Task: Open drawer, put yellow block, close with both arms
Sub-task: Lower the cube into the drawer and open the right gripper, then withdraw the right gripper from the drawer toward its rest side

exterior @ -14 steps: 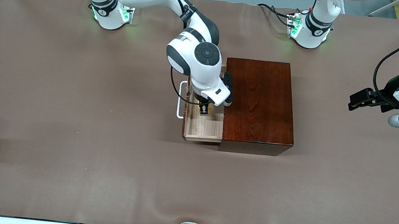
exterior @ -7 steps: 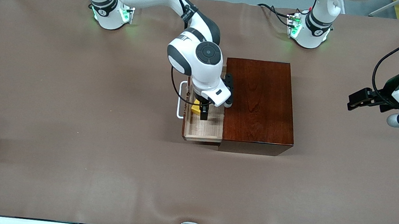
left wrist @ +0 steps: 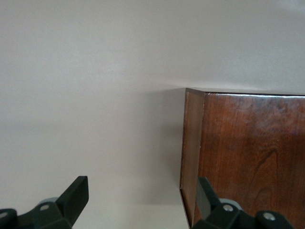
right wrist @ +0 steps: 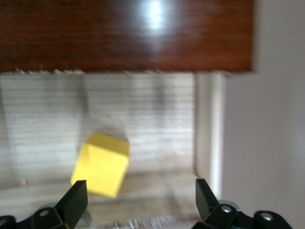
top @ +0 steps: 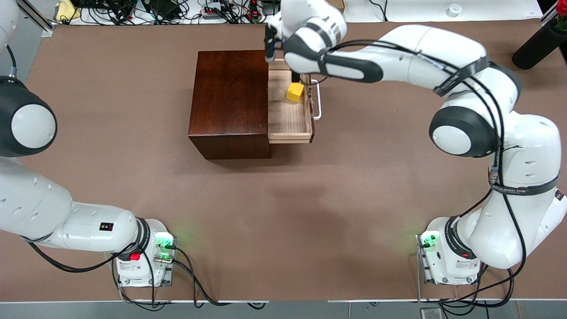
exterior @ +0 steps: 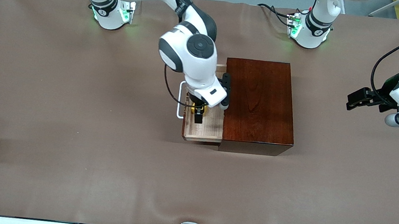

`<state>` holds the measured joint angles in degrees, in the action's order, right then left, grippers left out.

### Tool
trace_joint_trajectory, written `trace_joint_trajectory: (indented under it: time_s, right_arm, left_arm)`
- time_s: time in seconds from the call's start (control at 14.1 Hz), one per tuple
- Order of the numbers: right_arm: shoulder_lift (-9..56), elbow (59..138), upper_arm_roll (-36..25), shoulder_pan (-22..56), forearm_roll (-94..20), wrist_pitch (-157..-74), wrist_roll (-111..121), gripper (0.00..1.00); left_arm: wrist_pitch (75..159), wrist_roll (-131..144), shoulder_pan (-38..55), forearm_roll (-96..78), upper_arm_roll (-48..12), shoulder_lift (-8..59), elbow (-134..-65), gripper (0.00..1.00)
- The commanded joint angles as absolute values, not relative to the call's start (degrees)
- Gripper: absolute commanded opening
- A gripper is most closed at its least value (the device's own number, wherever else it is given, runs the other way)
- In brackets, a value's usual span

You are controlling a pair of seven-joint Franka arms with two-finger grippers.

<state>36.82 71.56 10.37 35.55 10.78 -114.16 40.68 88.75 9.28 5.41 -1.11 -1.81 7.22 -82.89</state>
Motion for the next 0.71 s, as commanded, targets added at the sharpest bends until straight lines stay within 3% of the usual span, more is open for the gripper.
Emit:
trace_joint_trajectory:
  time_s: [0.0, 0.64]
  right_arm:
    - [33.9, 72.5, 11.0, 30.6, 7.3, -110.8, 40.2, 1.0]
    - [27.5, 73.5, 10.8, 13.9, 6.6, -101.3, 37.3, 1.0]
  left_arm:
    - [89.2, 8.4, 5.4, 0.2, -2.3, 6.3, -83.4, 1.0]
    - [89.3, 8.4, 5.4, 0.3, -2.5, 6.5, -83.4, 1.0]
